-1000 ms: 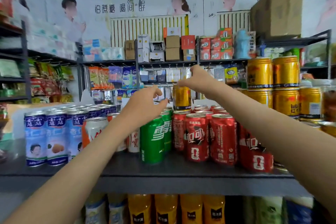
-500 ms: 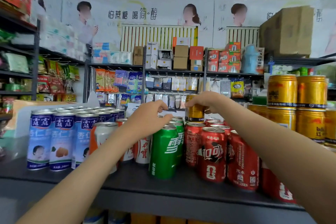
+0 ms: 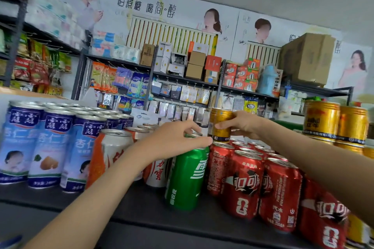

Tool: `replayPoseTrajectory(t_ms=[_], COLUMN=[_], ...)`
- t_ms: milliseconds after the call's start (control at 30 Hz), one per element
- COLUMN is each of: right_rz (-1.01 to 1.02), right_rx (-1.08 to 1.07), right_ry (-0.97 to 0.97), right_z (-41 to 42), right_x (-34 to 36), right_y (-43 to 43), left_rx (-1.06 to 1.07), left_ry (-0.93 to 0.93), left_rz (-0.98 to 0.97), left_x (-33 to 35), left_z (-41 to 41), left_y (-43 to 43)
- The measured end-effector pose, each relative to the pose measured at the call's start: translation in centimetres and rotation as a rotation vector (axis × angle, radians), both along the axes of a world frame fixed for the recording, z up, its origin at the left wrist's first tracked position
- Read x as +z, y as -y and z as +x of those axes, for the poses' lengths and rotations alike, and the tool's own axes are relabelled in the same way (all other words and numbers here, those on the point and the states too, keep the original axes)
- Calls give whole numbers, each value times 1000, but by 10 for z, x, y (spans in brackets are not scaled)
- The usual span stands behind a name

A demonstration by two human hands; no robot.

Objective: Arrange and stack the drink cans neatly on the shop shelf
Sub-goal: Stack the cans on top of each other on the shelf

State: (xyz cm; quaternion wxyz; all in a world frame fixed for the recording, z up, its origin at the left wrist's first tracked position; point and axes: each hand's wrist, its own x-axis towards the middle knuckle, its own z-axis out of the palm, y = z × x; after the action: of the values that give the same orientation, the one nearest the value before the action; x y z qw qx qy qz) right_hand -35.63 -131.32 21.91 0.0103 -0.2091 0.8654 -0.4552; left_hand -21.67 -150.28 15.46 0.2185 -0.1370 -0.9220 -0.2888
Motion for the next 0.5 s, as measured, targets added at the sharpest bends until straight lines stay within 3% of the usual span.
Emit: replayPoseTrajectory(t_ms=[367, 500], right_rz=[51, -46], right_rx=[-28, -13], right_ry=[-554, -630], right_z=[18, 37], right_x=[-1, 3], right_y=[-10, -23], left_rx=[33, 54], left_ry=[18, -3], left_rz=[-53, -75], left_x=[1, 3], left_z=[1, 3], left_y=[-6, -13])
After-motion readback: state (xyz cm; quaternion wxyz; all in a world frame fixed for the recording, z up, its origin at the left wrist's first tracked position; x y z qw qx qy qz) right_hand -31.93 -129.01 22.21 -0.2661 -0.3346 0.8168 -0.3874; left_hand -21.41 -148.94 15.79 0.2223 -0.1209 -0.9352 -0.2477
